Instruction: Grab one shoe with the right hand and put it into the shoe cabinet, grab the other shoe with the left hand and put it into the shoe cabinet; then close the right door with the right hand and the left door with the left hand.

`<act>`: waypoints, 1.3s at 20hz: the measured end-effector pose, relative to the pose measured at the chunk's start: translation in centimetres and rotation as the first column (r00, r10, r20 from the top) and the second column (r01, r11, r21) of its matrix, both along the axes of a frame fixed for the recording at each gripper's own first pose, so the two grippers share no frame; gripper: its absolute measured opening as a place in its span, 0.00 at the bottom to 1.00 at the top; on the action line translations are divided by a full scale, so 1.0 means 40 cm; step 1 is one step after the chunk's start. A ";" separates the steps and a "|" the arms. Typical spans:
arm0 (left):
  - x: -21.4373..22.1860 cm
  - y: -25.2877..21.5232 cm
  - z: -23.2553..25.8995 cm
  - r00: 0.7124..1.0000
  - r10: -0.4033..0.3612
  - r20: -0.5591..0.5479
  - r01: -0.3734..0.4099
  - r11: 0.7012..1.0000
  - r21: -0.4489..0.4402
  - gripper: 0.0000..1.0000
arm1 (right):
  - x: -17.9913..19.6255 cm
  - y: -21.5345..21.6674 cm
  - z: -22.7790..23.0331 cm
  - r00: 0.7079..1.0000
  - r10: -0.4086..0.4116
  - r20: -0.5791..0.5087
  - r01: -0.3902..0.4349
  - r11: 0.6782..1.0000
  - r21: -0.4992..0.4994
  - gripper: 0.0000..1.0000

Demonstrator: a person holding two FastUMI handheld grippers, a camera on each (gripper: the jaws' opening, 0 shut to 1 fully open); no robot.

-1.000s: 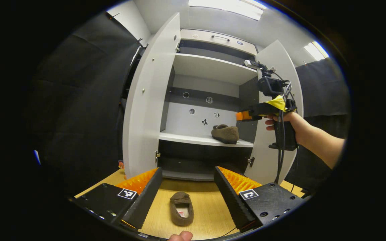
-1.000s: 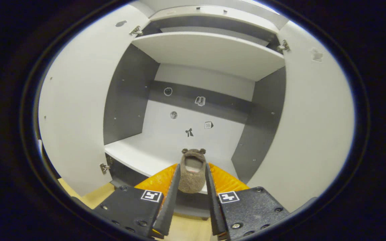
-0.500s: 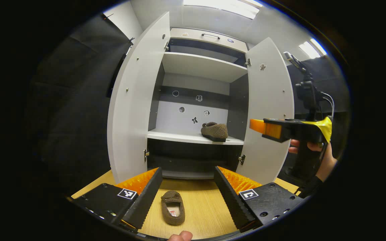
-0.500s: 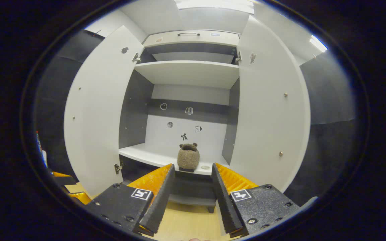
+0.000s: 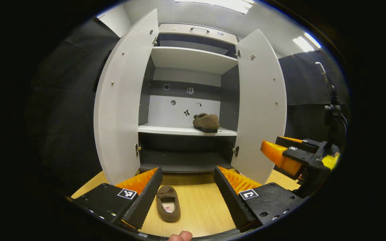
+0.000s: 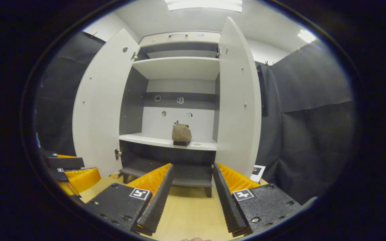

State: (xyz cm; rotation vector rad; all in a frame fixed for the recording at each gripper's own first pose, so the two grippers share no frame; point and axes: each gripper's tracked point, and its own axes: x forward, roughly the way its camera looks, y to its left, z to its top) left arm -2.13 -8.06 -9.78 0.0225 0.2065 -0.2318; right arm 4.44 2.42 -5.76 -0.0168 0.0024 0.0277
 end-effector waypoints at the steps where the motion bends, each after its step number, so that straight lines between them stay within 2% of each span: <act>1: -0.003 -0.004 -0.012 1.000 -0.004 -0.011 0.004 1.000 0.007 0.95 | -0.015 0.000 -0.024 1.000 0.002 -0.016 -0.002 1.000 0.000 0.77; 2: -0.002 -0.008 -0.027 1.000 -0.010 -0.029 0.010 1.000 0.010 0.95 | -0.031 0.003 -0.039 1.000 0.006 -0.027 -0.005 1.000 0.006 0.80; 5: 0.011 -0.003 -0.090 0.994 -0.009 -0.112 0.011 1.000 0.015 0.95 | -0.061 0.004 -0.059 0.999 0.008 -0.052 -0.007 1.000 0.027 0.80; 6: 0.023 0.007 -0.120 0.989 -0.004 -0.146 0.006 1.000 0.014 0.95 | -0.068 0.002 -0.056 0.999 0.011 -0.051 -0.010 0.999 0.032 0.78; 9: 0.059 0.042 -0.218 0.966 -0.026 -0.256 0.029 1.000 0.005 0.95 | -0.080 -0.005 -0.061 0.998 0.013 -0.062 -0.010 0.999 0.041 0.80; 12: 0.109 0.119 -0.341 0.926 0.030 -0.375 -0.011 0.998 0.054 0.96 | -0.092 -0.021 -0.066 0.998 0.004 -0.067 -0.001 0.999 0.041 0.78; 16: 0.135 0.188 -0.510 0.847 0.087 -0.525 -0.057 0.996 0.072 0.96 | -0.103 -0.041 -0.106 0.993 -0.012 -0.113 0.020 0.998 0.067 0.78; 18: 0.130 0.198 -0.527 0.819 0.115 -0.562 -0.081 0.993 0.084 0.96 | -0.106 -0.047 -0.119 0.990 -0.018 -0.138 0.029 0.996 0.079 0.80; 20: 0.126 0.193 -0.530 0.797 0.140 -0.588 -0.118 0.990 0.077 0.96 | -0.109 -0.059 -0.126 0.988 -0.029 -0.151 0.041 0.996 0.076 0.78; 23: 0.121 0.191 -0.539 0.768 0.137 -0.626 -0.136 0.989 0.049 0.95 | -0.107 -0.079 -0.135 0.984 -0.048 -0.169 0.060 0.996 0.065 0.80; 26: 0.131 0.196 -0.545 0.765 0.131 -0.631 -0.166 0.986 0.004 0.92 | -0.109 -0.099 -0.138 0.981 -0.071 -0.182 0.082 0.995 0.052 0.80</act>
